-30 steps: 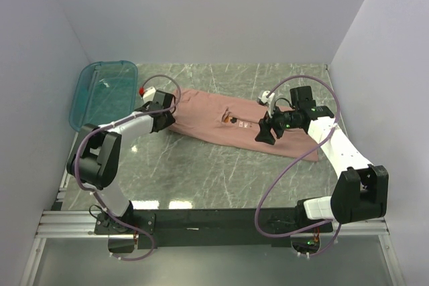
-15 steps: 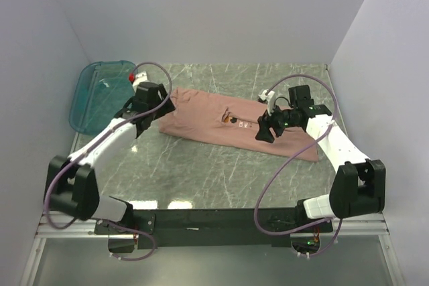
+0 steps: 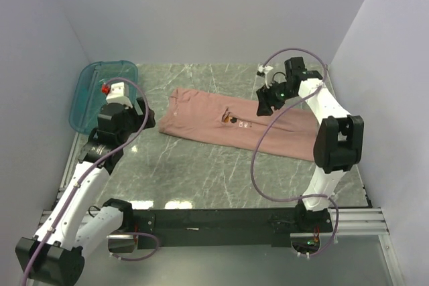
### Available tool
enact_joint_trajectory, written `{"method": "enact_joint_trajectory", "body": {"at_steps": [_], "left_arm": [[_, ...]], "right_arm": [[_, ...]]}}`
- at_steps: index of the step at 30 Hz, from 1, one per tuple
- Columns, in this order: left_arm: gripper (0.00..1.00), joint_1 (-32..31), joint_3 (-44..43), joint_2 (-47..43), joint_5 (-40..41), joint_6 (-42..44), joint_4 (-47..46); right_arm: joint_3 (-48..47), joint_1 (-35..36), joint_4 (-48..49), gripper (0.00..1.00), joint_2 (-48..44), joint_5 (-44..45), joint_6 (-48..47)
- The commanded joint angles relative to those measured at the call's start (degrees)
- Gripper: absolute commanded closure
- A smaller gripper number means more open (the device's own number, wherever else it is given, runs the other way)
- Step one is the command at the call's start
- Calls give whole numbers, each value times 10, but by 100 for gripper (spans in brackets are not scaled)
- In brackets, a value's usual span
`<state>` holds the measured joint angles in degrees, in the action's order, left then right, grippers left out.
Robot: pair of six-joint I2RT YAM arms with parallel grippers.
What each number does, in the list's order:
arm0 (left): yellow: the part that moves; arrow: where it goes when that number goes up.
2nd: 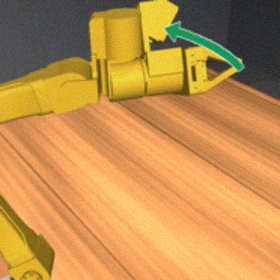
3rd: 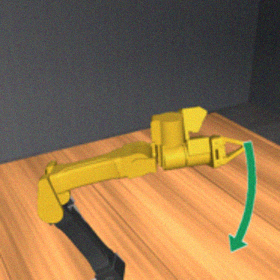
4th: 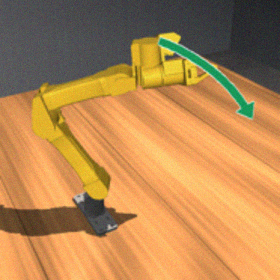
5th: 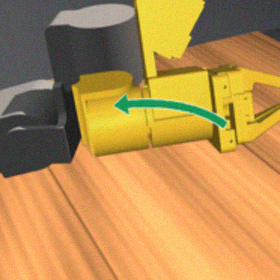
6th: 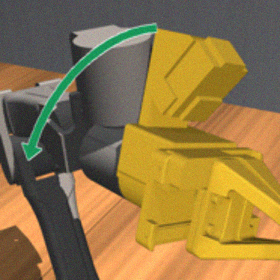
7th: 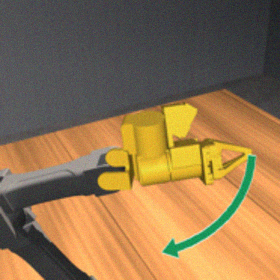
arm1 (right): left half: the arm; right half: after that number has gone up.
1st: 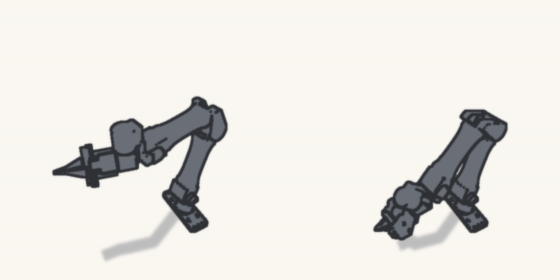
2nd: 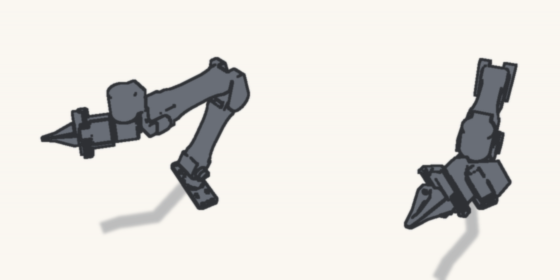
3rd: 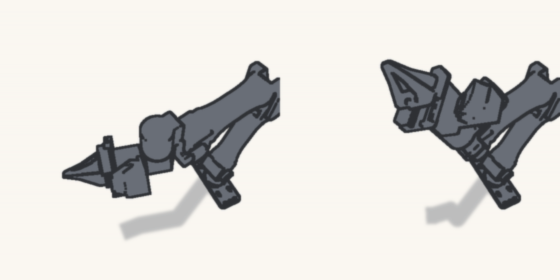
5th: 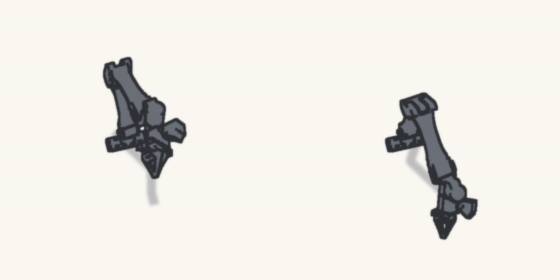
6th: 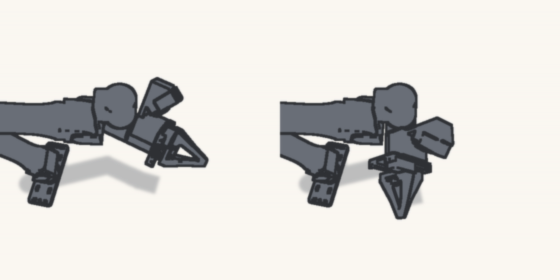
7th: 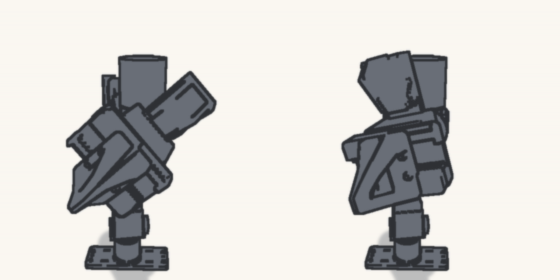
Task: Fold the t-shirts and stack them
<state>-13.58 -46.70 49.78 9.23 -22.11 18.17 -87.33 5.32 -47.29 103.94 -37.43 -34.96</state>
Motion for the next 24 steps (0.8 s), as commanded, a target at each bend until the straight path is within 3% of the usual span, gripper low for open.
{"method": "enact_joint_trajectory", "body": {"at_steps": [1, 3, 4, 6, 9, 16, 24], "left_arm": [[11, -4, 13, -9, -7, 38, 8], [11, -3, 23, -12, -18, 43, -8], [12, -3, 24, -10, -20, 46, -16], [12, -3, 12, 7, -17, 51, -10], [13, -1, 7, 13, -25, 47, -5], [13, -1, 15, -8, -20, 44, -8], [13, -1, 15, -10, -18, 43, -9]], "right_arm": [[1, -8, -125, 29, -4, 27, -109], [73, 25, -93, 29, -70, 86, -150], [156, 40, -69, 29, -99, 109, -154], [234, 91, 17, 29, -177, 202, -134], [359, 143, 104, 29, -254, 271, -108], [407, 184, 214, 31, -252, 391, -55], [443, 188, 236, 36, -237, 402, -60]]}}
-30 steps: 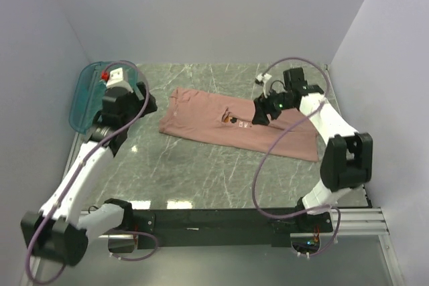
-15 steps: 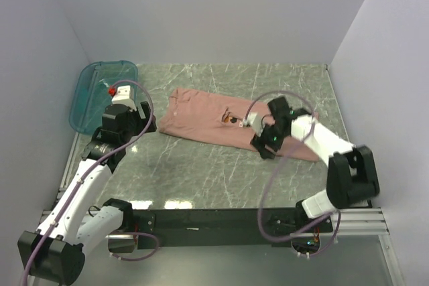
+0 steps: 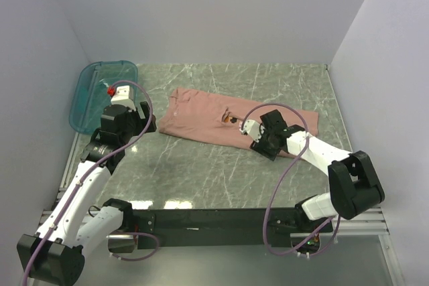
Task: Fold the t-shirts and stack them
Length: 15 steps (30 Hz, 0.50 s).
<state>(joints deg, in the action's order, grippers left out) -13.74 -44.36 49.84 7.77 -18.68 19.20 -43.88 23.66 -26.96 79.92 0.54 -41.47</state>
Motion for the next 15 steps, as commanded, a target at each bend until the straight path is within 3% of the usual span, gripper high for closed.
{"method": "enact_joint_trajectory", "body": {"at_steps": [1, 7, 15], "left_arm": [[13, 0, -7, -11, -4, 8, -19], [13, 0, -7, -7, -3, 7, -18], [13, 0, -6, -9, -7, 7, -21]], "right_arm": [[12, 7, 34, 37, 7, 22, 6], [27, 16, 57, 45, 30, 37, 5], [37, 17, 56, 67, 55, 40, -3]]}}
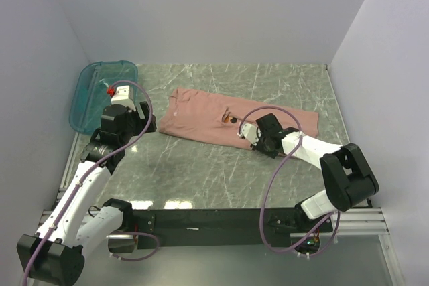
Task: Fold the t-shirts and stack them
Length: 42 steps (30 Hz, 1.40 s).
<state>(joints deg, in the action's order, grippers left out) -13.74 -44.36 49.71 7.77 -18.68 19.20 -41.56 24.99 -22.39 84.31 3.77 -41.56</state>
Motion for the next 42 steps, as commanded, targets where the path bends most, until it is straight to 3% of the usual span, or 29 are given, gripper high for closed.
{"method": "enact_joint_trajectory", "body": {"at_steps": [1, 3, 5, 13, 19, 22, 23, 29, 35, 42], "left_arm": [[13, 0, -6, -8, -7, 7, -21], [13, 0, -6, -8, -7, 7, -21], [13, 0, -6, -8, -8, 7, -21], [13, 0, -5, -11, -13, 7, -22], [13, 0, -5, -12, -14, 6, -22], [13, 0, -4, -12, -11, 7, -22], [13, 0, -4, -11, -11, 6, -22], [13, 0, -6, -8, -8, 4, -22], [13, 0, -4, -6, -11, 6, -23], [12, 0, -3, -2, -16, 10, -27]], "right_arm": [[14, 3, 6, 71, 9, 7, -4], [16, 4, -5, 90, 4, -1, -8], [20, 10, -19, 100, -12, -13, -16], [66, 70, -110, 100, -108, -73, -43], [91, 163, -168, 100, -162, -122, -29], [79, 189, -193, 91, -165, -143, -16], [72, 189, -199, 75, -166, -147, -16], [-25, 151, -237, 46, -216, -154, -23], [-176, -9, -194, 42, -131, -218, -3], [-329, -64, -146, 43, 71, -299, 111]]}}
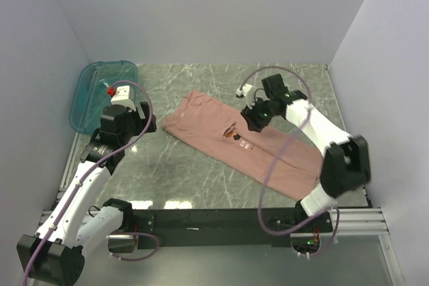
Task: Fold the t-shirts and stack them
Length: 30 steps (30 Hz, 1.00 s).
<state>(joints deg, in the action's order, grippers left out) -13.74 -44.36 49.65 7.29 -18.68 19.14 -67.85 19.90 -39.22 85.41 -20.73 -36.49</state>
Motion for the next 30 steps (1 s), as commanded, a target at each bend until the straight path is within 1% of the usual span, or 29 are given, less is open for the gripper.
{"method": "enact_joint_trajectory", "body": {"at_steps": [1, 2, 3, 4, 5, 6, 9, 12, 14, 15, 20, 30], "left_arm": [[12, 0, -2, -2, -16, 10, -27], [12, 0, -2, -1, -18, 12, -27], [12, 0, -1, -1, -20, 12, -27], [11, 0, -1, 0, -22, 13, -28], [11, 0, 0, -1, -22, 14, -28], [11, 0, -1, 0, -23, 15, -29], [11, 1, -1, 2, -21, 16, -31], [11, 1, -1, 7, -24, 17, -31], [11, 1, -1, 11, -26, 18, -31], [11, 1, -1, 12, -27, 19, -31], [12, 1, -2, 18, -34, 18, -32], [12, 1, -3, 18, -45, 19, -33]], "right_arm": [[-90, -21, 19, 43, 108, -75, 85], [-138, -26, 14, 43, 132, -86, 97], [-163, -30, 9, 43, 156, -97, 118], [-189, -38, 6, 43, 200, -107, 134], [-239, -41, 0, 43, 224, -113, 150], [-267, -43, -9, 43, 247, -124, 173], [-362, -49, -22, 43, 346, -128, 240], [-447, -49, -30, 43, 397, -125, 303], [-504, -50, -45, 43, 443, -126, 327], [-520, -49, -48, 43, 467, -123, 341], [-564, -48, -60, 43, 513, -118, 352], [-593, -47, -98, 43, 571, -100, 327]]}}
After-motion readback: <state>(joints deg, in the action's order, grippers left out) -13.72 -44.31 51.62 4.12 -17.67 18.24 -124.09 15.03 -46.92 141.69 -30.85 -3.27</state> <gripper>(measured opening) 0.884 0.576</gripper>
